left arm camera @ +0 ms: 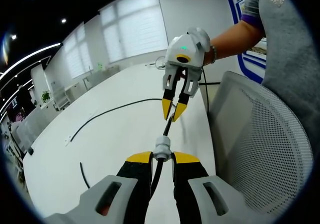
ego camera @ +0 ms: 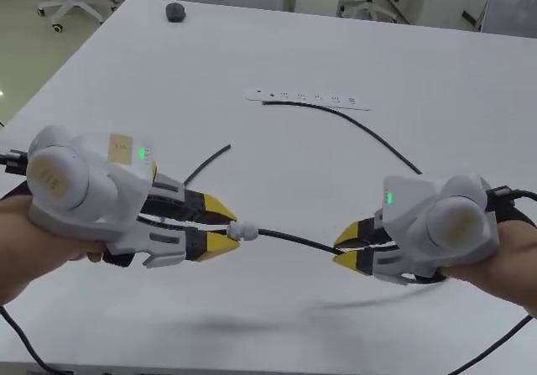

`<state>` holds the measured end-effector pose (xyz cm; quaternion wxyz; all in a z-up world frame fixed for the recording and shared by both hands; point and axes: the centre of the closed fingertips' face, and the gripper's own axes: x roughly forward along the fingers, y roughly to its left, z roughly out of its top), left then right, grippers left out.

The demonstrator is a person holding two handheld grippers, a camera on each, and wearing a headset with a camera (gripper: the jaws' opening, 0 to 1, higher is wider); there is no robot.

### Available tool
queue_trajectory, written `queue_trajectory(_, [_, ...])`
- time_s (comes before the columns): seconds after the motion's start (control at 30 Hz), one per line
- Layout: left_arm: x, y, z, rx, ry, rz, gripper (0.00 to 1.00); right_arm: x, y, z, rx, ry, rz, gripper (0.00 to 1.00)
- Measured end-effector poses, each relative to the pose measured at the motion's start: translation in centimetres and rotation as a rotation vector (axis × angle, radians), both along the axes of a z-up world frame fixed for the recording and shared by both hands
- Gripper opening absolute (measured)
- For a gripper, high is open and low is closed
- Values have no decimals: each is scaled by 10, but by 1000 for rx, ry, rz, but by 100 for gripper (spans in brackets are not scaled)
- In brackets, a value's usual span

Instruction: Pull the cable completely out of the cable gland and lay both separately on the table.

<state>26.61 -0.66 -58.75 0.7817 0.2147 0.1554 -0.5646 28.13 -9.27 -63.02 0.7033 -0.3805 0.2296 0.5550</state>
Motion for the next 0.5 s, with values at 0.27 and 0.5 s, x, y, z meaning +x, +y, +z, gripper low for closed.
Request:
queue_trajectory(0.27, [-1, -5, -1, 12, 2, -8, 15, -15, 51, 41, 121, -33, 66, 4])
queue_trajectory(0.5, [-3, -9, 0, 18, -3, -22, 15, -18, 69, 49, 111, -60, 108, 2])
